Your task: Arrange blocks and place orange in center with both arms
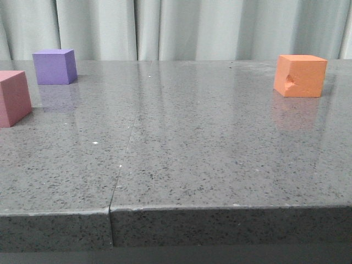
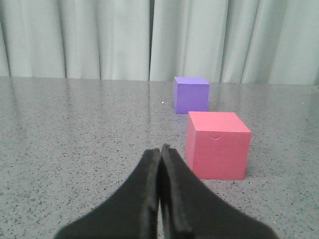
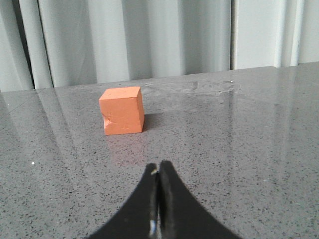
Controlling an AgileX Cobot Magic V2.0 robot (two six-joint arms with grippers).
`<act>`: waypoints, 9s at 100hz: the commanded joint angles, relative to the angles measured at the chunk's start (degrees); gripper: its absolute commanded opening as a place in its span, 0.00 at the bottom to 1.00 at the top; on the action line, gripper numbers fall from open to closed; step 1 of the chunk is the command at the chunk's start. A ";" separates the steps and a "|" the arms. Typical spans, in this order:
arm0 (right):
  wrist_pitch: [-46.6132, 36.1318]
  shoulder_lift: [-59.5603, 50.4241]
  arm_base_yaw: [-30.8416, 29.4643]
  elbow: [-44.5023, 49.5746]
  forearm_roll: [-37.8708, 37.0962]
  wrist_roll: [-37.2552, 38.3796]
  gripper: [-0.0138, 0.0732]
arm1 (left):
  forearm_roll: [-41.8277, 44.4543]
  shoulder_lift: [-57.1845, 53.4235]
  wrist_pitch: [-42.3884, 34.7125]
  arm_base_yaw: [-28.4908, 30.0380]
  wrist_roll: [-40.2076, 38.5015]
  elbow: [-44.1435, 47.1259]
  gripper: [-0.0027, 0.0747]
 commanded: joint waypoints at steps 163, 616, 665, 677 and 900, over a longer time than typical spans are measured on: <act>46.38 64.00 0.10 -67.12 7.47 -1.32 0.88 | -0.55 -1.64 -4.57 -0.52 -0.15 2.34 0.01; 61.19 121.10 30.35 -125.23 10.35 18.41 0.90 | -0.55 -1.64 -4.57 -0.52 -0.15 2.34 0.01; 65.56 120.00 30.35 -125.23 12.60 16.43 0.90 | -0.55 -1.64 -4.57 -0.52 -0.15 2.34 0.01; 65.56 118.15 30.35 -125.23 11.13 16.43 0.90 | -0.55 -1.64 -4.57 -0.52 -0.15 2.34 0.01; 27.22 59.78 30.35 -46.21 -3.75 7.22 0.08 | -0.55 -1.64 -4.57 -0.52 -0.15 2.34 0.01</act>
